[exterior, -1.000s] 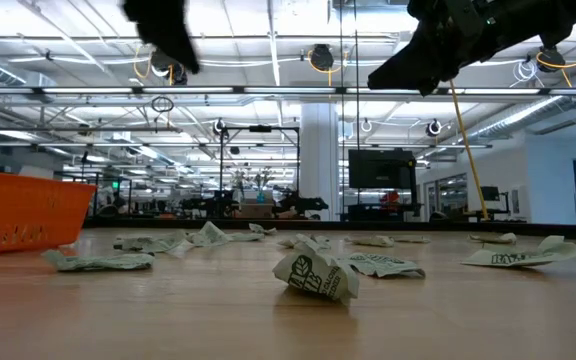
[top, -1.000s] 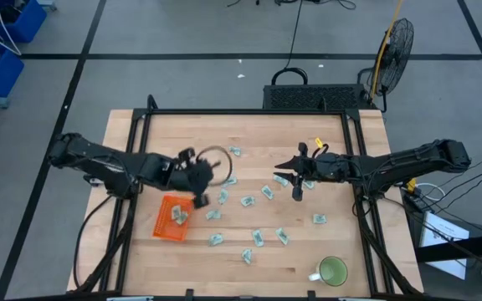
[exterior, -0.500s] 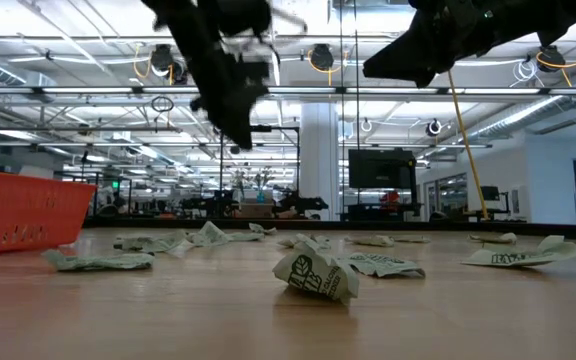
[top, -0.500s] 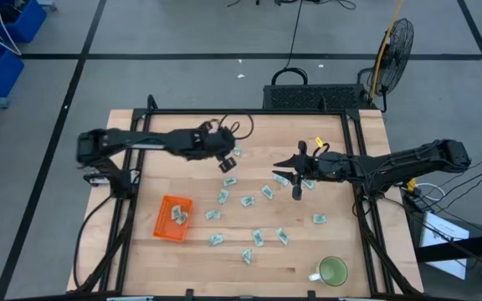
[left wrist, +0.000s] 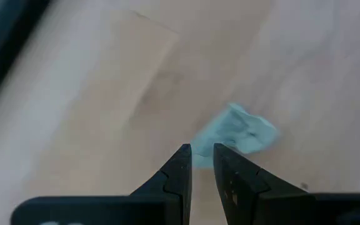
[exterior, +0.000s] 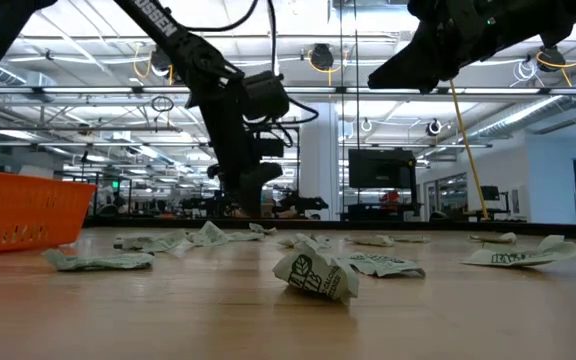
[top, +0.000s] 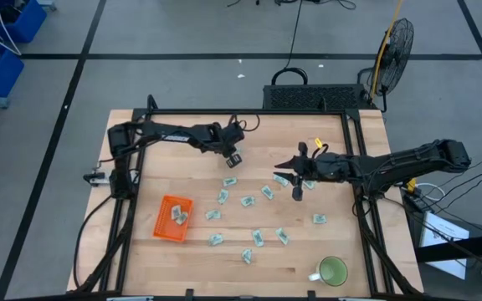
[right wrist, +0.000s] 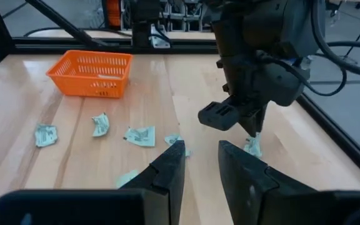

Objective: Pick and place Stevia / Truvia into bins
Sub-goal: Put the white stevia packet into the orange bin

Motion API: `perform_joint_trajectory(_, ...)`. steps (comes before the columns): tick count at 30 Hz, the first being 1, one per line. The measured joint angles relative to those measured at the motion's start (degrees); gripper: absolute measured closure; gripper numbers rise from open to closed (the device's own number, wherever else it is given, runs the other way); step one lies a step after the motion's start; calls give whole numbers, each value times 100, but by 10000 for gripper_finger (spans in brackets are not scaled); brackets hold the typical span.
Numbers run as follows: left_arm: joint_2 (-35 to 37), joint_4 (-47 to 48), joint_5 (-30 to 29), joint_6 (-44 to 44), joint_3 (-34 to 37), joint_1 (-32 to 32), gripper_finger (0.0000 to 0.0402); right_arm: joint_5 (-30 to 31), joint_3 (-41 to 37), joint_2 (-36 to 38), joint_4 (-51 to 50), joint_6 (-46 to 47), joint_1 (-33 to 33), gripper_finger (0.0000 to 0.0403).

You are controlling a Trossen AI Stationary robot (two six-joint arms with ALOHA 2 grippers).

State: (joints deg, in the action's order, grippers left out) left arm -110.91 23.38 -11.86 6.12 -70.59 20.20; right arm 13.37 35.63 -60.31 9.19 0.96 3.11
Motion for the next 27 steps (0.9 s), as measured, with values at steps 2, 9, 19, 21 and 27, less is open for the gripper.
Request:
perform_joint_trajectory(2,-36,2,29,1,0,21,330,2,0,0,-80,92,0,314)
perform_joint_trajectory(9,-53,-2,33,-83,0,50,330,2,-1,0,-157,291,0,314)
perform_joint_trajectory(19,-53,9,265,-169,0,51,330,-7,-2,0,-274,451,0,314)
perform_joint_trajectory(21,-53,17,265,-58,0,55,330,-8,-2,0,-289,447,0,314)
perform_joint_trajectory(27,-59,189,728,360,0,102,330,-9,-2,0,-302,443,0,314)
